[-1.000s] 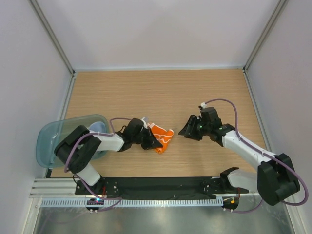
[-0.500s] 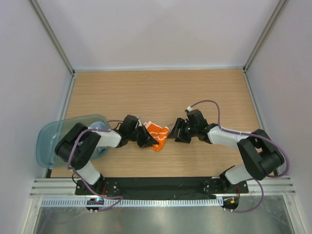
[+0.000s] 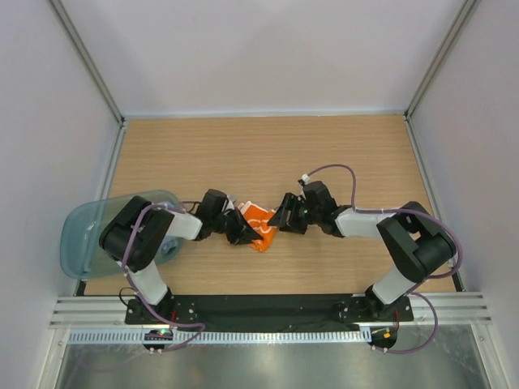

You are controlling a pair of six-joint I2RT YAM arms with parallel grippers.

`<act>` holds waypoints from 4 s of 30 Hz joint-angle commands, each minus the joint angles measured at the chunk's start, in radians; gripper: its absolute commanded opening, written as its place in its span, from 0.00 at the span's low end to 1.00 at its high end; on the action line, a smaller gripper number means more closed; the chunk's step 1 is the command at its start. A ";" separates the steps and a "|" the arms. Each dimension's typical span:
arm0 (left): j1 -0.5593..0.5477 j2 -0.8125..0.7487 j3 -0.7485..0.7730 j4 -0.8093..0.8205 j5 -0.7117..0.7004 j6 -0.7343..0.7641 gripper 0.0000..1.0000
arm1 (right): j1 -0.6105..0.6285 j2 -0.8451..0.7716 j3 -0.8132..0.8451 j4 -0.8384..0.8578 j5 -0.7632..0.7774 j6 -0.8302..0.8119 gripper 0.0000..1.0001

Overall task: Roll the towels
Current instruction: Roll the towel

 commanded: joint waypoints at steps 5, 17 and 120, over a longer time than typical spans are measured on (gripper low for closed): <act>0.012 0.058 0.025 -0.039 0.022 0.037 0.00 | 0.020 0.100 0.035 0.143 -0.019 0.020 0.58; 0.018 -0.087 0.085 -0.340 -0.153 0.230 0.21 | 0.031 0.129 0.069 0.029 0.035 -0.012 0.26; -0.096 -0.316 -0.066 0.092 -0.123 0.331 0.00 | -0.232 -0.279 0.075 -0.350 -0.069 -0.101 0.71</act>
